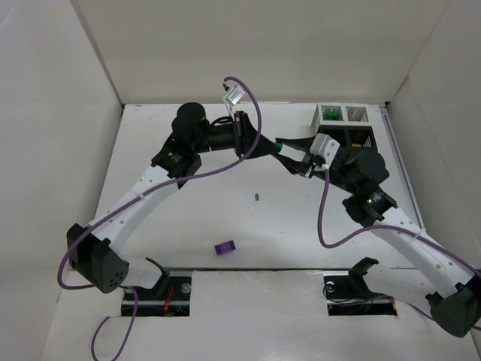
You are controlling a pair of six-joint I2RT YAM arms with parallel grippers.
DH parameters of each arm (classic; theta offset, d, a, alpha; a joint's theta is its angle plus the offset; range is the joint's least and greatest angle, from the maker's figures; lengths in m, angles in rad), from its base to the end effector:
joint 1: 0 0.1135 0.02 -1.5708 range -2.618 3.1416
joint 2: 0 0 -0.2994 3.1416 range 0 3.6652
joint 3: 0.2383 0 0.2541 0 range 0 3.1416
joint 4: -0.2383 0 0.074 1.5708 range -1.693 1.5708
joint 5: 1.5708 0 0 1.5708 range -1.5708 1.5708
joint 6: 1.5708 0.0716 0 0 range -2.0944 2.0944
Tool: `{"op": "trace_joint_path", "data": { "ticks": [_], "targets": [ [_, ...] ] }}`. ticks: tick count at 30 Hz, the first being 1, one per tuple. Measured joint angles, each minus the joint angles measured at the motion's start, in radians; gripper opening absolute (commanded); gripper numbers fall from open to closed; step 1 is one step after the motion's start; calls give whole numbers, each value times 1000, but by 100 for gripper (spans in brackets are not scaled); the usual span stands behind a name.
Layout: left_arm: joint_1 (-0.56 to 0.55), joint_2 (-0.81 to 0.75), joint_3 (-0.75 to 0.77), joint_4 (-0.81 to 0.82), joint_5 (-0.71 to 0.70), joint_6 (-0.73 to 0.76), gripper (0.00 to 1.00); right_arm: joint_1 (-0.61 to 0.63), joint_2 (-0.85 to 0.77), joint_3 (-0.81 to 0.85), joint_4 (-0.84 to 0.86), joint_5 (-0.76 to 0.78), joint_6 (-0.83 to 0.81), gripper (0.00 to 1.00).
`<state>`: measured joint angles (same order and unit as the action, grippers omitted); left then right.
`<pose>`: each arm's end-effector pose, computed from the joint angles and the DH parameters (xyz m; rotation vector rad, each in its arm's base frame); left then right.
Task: Sort the legos into containers by color
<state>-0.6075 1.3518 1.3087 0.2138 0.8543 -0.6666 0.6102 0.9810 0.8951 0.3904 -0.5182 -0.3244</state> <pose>0.2348 -0.2290 0.4756 0.7571 1.5058 -1.5896 0.1719 0.1635 0.4417 -0.9661 0.9126 0.5705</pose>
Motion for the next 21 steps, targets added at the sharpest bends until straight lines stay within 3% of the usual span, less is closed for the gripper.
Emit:
{"op": "trace_joint_path", "data": {
  "ticks": [5, 7, 15, 18, 21],
  "targets": [
    [5, -6, -7, 5, -3, -17, 25, 3, 3, 0, -2, 11, -16, 24],
    [6, -9, -9, 6, -5, -23, 42, 6, 3, 1, -2, 16, -20, 19],
    [0, -47, -35, 10, -18, 7, 88, 12, 3, 13, -9, 107, -5, 9],
    [-2, -61, -37, -8, -40, 31, 81, 11, 4, 17, -10, 146, 6, 8],
    [-2, -72, -38, -37, -79, 64, 91, 0, 10, 25, -11, 173, 17, 7]
  ]
}}
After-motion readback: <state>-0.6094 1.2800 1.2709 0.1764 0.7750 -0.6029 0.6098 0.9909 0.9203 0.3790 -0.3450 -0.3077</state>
